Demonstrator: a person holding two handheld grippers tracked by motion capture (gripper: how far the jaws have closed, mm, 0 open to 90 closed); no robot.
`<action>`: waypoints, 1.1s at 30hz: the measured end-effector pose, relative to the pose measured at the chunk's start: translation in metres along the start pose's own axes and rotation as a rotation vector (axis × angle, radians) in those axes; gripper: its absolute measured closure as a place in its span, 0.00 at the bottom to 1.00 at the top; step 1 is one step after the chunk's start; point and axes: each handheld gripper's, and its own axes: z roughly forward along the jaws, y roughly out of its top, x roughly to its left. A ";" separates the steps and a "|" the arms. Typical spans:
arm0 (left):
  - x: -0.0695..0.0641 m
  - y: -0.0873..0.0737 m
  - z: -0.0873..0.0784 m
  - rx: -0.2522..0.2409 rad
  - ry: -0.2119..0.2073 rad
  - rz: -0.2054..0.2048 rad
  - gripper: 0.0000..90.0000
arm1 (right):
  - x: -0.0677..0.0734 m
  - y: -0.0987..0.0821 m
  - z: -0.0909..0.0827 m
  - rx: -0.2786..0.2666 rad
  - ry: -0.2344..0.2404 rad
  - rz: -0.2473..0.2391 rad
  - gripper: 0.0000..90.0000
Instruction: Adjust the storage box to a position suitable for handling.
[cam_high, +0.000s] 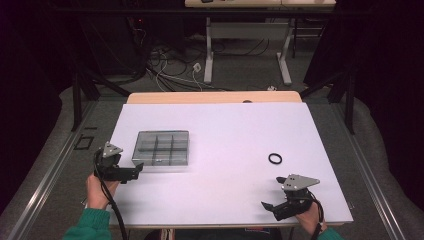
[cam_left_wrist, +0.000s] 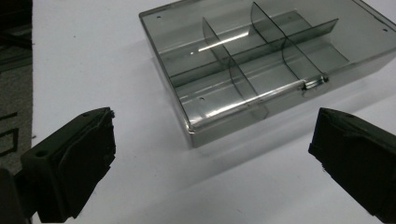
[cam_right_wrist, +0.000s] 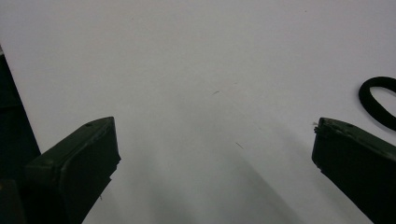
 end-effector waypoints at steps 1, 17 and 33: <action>0.001 0.001 0.001 -0.005 0.007 -0.001 0.00 | 0.000 0.000 0.000 0.001 -0.001 0.004 0.00; 0.019 0.013 0.010 -0.019 0.096 -0.049 0.16 | 0.000 0.000 0.001 0.012 0.011 0.002 0.00; 0.031 0.020 0.038 0.018 0.142 -0.083 0.75 | 0.000 0.000 0.000 0.011 0.008 0.002 0.00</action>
